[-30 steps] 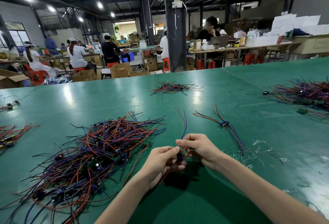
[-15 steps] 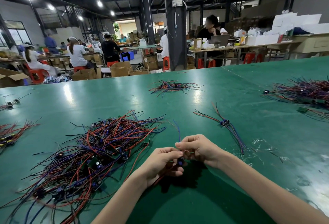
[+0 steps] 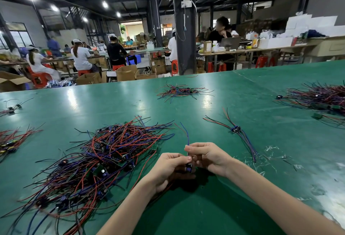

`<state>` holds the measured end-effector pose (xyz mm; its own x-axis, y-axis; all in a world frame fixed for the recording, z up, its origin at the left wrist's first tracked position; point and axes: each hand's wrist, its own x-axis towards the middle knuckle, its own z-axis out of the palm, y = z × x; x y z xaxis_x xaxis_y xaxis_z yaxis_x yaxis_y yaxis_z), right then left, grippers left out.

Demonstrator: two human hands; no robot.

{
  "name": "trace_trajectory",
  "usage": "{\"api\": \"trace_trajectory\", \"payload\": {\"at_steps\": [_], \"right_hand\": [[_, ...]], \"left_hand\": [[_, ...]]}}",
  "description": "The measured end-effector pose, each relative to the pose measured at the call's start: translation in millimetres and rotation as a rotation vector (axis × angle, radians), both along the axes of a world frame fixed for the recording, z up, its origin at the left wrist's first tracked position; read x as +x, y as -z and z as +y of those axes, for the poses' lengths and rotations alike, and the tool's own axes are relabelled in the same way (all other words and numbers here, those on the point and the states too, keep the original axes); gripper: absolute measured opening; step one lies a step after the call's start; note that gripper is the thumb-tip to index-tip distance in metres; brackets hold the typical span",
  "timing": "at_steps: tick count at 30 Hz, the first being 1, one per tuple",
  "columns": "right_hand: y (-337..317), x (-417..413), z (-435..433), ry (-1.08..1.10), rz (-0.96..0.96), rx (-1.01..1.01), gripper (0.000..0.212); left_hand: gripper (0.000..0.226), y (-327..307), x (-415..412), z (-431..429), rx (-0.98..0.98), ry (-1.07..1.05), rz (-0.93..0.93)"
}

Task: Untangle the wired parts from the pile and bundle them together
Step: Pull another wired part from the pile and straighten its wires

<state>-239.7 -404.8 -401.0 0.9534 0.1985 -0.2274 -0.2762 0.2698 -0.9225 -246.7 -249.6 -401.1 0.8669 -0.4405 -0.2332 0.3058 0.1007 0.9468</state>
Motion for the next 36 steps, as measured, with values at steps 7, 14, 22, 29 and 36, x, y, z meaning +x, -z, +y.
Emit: {"api": "trace_trajectory", "payload": {"at_steps": [7, 14, 22, 29, 36], "right_hand": [[1, 3, -2, 0.03, 0.008, 0.055, 0.007], [2, 3, 1, 0.03, -0.043, 0.075, 0.016], [5, 3, 5, 0.041, -0.071, 0.062, 0.016], [9, 10, 3, 0.214, -0.185, -0.091, 0.022], [12, 21, -3, 0.394, -0.217, -0.147, 0.028]], "left_hand": [[0.012, 4, 2, 1, 0.005, -0.015, -0.033], [0.017, 7, 5, -2, -0.016, -0.055, -0.017], [0.019, 5, 2, -4, 0.043, 0.032, -0.046], [0.022, 5, 2, -4, 0.061, 0.012, -0.069], [0.024, 2, 0, -3, 0.08, 0.036, -0.082]]}}
